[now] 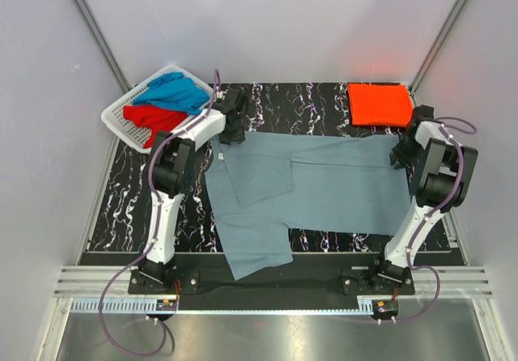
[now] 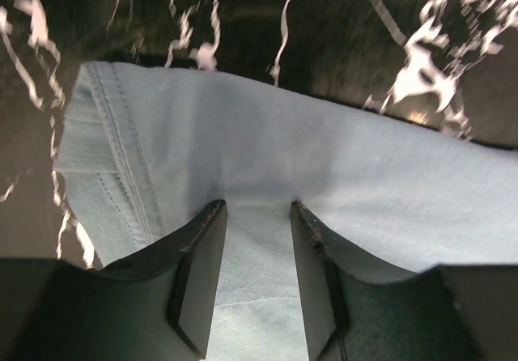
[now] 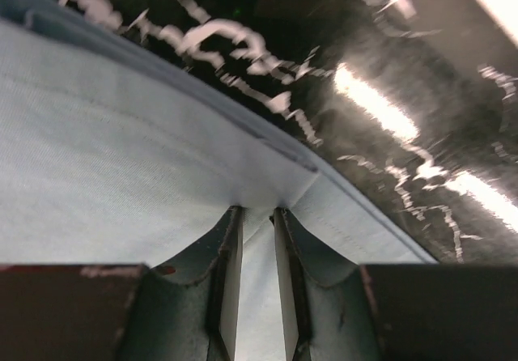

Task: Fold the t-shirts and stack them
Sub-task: Fold the tshirt

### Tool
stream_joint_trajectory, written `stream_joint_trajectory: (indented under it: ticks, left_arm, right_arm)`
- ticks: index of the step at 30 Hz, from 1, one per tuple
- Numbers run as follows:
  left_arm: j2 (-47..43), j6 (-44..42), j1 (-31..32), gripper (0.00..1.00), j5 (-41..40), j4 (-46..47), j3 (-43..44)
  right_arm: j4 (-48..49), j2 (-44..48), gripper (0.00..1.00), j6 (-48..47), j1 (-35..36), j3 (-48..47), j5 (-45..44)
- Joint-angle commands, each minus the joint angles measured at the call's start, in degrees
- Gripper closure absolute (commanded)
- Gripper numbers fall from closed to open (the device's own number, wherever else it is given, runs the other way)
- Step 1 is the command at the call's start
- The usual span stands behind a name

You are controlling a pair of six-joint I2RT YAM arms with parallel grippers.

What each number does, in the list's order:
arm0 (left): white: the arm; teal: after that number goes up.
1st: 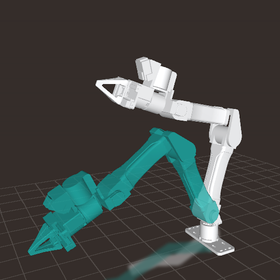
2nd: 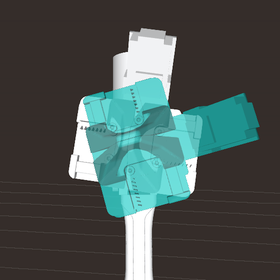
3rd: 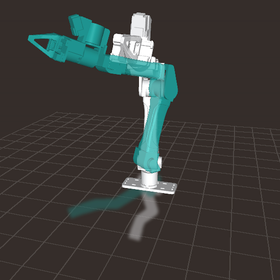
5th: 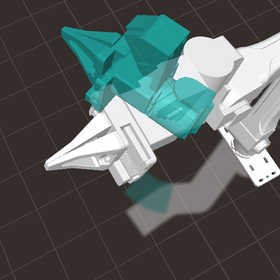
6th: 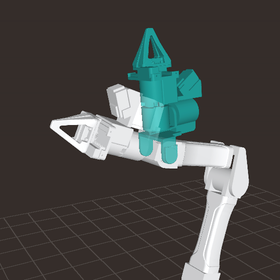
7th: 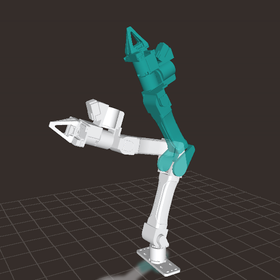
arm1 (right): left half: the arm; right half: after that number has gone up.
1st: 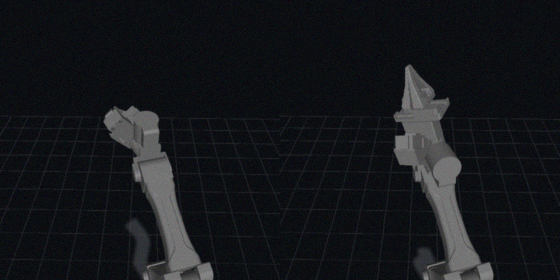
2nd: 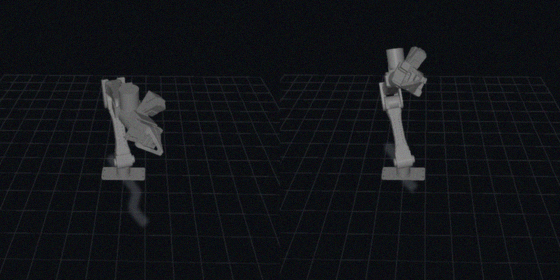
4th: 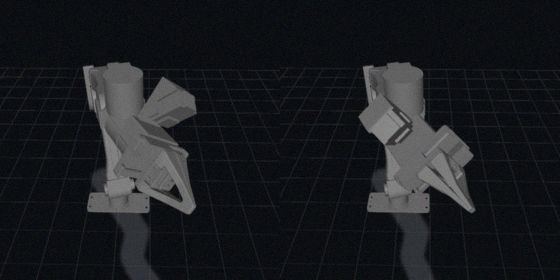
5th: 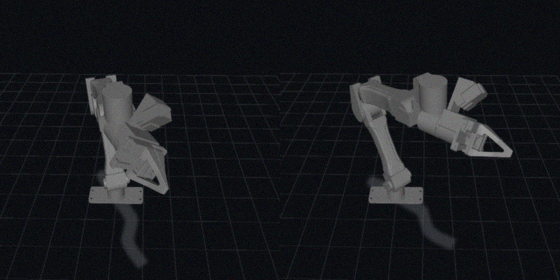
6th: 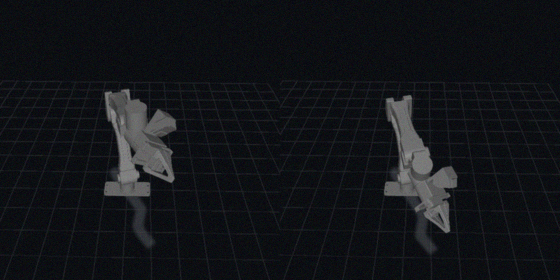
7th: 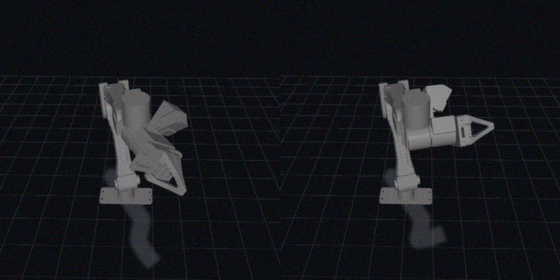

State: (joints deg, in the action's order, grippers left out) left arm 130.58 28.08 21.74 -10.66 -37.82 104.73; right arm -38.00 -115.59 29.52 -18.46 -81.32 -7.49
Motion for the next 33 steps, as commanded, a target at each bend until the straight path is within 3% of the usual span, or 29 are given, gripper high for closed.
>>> stream_joint_trajectory:
  ticks: [1, 9, 14, 16, 22, 26, 33]
  left_arm:
    - [4.5, -1.62, -1.87, 0.54, 0.36, -0.94, 2.23]
    - [1.88, -4.26, -1.87, 0.48, 8.01, -0.58, 6.71]
    - [-6.29, -6.53, -1.7, 0.4, 10.3, -3.13, 5.32]
    - [-13.05, -6.98, -1.52, 0.4, 9.96, -4.71, 0.5]
    - [-38.88, -6.36, 2.51, 0.4, 11.89, -2.07, -28.67]
    - [-54.51, 1.07, 12.07, 0.42, 13.98, -4.63, -46.39]
    - [-68.26, 18.4, 34.14, 0.45, 6.36, -9.28, -58.75]
  right_arm:
    - [1.52, -3.58, 0.71, -1.12, -3.51, -0.76, -5.35]
    - [-0.92, -1.4, 0.69, -0.34, -3.51, -6.3, 0.8]
    - [-6.11, 5.45, 0.56, 0.02, -2.38, -7.72, 4.75]
    - [-7.09, 9.57, 0.51, -0.25, -1.06, -5.97, 7.12]
    - [-8.05, 19.5, 0.45, -1.83, 5.0, 0.36, 11.88]
    - [-7.36, 24.88, 0.43, -1.13, 6.94, 3.09, 14.51]
    - [-7.97, 30.85, 0.42, -1.39, 8.44, 5.72, 17.94]
